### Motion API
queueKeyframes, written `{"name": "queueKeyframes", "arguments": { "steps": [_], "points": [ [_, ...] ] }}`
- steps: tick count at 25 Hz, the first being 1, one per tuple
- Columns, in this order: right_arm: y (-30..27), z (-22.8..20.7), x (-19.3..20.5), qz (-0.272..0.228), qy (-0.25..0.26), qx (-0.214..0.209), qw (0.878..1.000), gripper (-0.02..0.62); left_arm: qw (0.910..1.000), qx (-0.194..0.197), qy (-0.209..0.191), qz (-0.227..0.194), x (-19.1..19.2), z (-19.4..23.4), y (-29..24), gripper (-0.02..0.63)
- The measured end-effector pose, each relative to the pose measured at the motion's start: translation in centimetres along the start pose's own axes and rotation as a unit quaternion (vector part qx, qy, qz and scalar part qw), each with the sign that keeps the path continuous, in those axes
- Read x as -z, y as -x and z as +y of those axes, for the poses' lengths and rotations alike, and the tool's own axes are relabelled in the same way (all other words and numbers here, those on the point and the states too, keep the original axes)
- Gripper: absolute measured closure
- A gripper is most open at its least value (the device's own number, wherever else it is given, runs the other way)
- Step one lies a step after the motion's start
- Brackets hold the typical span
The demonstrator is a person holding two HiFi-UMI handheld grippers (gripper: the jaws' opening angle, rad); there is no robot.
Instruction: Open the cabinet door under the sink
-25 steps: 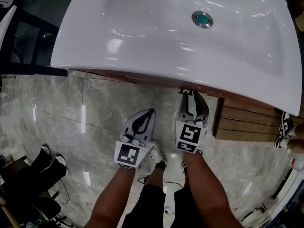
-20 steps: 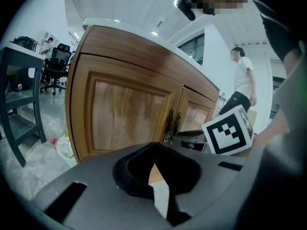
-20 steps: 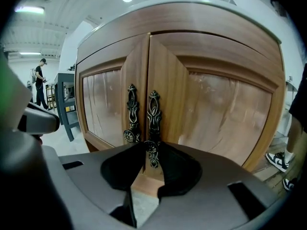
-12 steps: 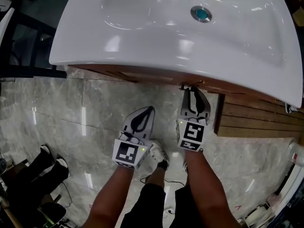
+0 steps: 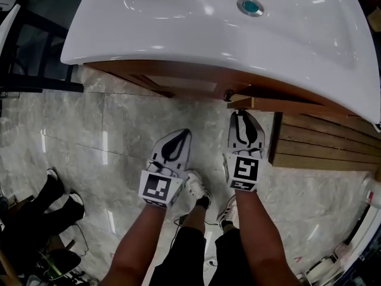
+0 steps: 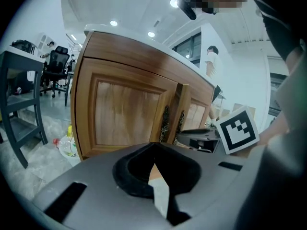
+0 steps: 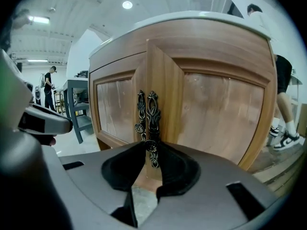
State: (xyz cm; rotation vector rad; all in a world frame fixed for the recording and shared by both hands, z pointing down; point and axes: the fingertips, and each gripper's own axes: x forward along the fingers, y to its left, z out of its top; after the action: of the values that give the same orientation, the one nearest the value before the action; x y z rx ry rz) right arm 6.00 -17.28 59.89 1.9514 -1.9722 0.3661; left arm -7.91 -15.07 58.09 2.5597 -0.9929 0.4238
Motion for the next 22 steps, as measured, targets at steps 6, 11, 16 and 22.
{"name": "queueKeyframes", "arguments": {
  "steps": [6,11,16,22],
  "points": [
    [3.5,0.4,1.5,-0.004,0.013,-0.04,0.999,0.502,0.9998,-0.011,-0.002,-0.016,0.6,-2.9,0.9,0.583],
    [6.5,0.3,2.8,-0.011,0.023,-0.071,0.997,0.502,0.9997,-0.017,-0.008,-0.016,0.9,-5.2,1.7,0.583],
    [9.3,0.1,4.0,-0.013,0.037,-0.101,0.994,0.502,0.9996,-0.024,-0.009,-0.009,2.1,-7.6,2.6,0.583],
    [11.4,-0.5,5.0,-0.018,0.043,-0.133,0.99,0.502,0.9995,-0.028,-0.008,-0.009,3.2,-10.5,3.0,0.583]
  ]
}}
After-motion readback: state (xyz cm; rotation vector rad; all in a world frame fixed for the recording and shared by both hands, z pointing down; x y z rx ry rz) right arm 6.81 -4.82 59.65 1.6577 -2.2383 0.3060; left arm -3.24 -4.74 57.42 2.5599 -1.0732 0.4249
